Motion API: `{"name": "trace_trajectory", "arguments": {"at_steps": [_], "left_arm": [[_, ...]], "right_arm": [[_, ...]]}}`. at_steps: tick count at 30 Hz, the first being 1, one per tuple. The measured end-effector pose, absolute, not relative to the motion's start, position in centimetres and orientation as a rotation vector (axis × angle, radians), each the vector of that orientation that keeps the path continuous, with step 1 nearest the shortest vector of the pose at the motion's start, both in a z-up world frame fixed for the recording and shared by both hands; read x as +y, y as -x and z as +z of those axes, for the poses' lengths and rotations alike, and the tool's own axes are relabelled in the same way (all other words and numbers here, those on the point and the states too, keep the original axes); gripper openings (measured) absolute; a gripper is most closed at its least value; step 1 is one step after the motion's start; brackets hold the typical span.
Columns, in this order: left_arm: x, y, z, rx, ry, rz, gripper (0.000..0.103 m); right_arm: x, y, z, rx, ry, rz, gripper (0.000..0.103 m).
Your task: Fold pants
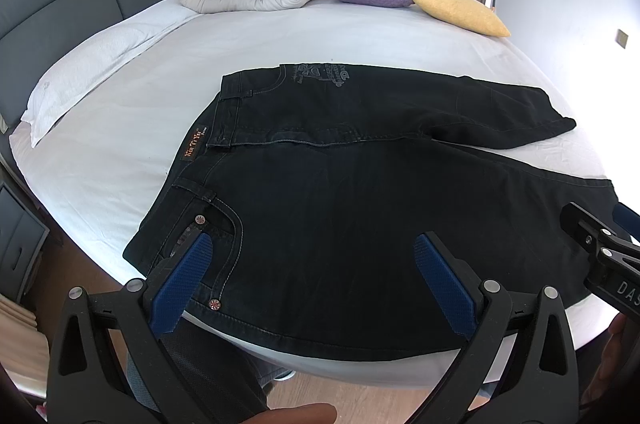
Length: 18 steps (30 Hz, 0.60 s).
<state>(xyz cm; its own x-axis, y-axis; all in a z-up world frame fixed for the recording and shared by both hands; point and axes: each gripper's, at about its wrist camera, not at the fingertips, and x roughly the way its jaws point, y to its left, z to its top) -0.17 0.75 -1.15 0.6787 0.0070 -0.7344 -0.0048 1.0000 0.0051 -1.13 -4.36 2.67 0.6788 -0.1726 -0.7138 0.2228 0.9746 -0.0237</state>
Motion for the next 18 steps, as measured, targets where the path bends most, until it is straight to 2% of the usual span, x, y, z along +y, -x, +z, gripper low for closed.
{"name": "trace_trajectory", "arguments": {"at_steps": [18], "left_arm": [[1.26, 0.58, -1.62, 0.836, 0.009, 0.003, 0.103]], "right_arm": [[-3.82, 1.14, 2.50, 0.799, -0.065, -0.215, 0.103]]}}
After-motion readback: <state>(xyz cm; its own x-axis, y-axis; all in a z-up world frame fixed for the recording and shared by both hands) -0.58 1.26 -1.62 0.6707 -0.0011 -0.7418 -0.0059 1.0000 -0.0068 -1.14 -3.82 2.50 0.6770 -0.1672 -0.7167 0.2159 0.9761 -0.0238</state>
